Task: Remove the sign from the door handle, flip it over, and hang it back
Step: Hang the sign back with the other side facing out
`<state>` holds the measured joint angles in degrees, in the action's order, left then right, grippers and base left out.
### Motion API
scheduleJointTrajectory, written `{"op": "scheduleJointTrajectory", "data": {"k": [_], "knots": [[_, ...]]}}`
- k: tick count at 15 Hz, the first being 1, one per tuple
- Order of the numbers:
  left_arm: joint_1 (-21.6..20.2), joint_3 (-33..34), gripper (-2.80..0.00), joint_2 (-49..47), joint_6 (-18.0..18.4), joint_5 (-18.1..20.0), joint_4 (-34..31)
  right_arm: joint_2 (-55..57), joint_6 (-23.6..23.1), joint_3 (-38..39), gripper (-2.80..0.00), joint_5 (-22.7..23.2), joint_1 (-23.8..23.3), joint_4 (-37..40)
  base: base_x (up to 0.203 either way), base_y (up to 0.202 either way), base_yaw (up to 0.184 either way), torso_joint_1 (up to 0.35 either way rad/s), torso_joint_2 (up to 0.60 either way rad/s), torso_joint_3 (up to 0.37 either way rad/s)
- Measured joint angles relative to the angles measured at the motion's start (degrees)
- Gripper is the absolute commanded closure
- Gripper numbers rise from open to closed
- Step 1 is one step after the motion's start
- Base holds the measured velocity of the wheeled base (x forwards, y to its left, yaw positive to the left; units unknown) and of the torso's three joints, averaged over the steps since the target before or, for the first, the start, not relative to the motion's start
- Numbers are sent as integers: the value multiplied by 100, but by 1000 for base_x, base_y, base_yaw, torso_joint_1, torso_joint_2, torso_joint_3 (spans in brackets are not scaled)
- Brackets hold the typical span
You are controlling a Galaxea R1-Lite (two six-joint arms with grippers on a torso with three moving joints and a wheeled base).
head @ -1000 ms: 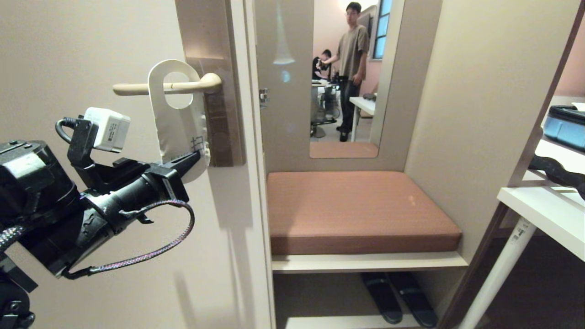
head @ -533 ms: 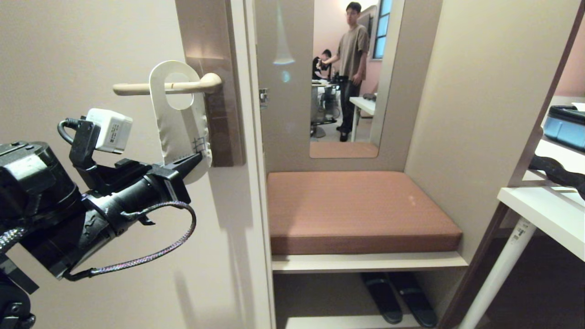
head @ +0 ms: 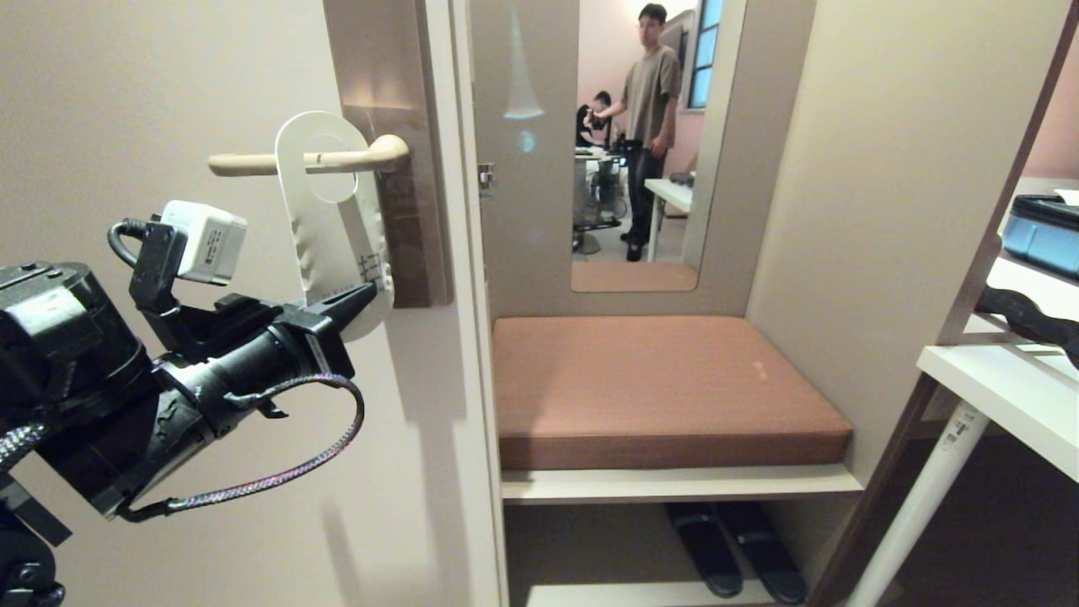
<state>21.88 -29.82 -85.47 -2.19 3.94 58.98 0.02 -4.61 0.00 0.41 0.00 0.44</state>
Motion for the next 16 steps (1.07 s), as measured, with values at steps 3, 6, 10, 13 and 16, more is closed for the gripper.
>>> {"op": "scheduleJointTrajectory", "data": {"k": [3, 6, 10, 13, 16], "knots": [[0, 2, -280, 7, -4, -2, 0, 0, 1, 0, 0, 0, 0, -2, 0, 0, 0, 0, 0, 0], [2, 2, -280, 11, -4, 7, 2, 0, -1, 0, 0, 0, 0, 0, 0, 0, 0, 0, 0, 0], [0, 2, -280, 29, -34, 17, 11, 0, -1, 0, 0, 0, 0, 0, 0, 0, 0, 0, 0, 0], [0, 17, -280, 44, -44, 27, 191, 0, -1, 0, 0, 0, 0, 0, 0, 0, 0, 0, 0, 0], [0, 99, -280, 93, -64, 28, 273, 0, -2, 0, 0, -1, 0, 0, 0, 0, 0, 0, 0, 0]]}}
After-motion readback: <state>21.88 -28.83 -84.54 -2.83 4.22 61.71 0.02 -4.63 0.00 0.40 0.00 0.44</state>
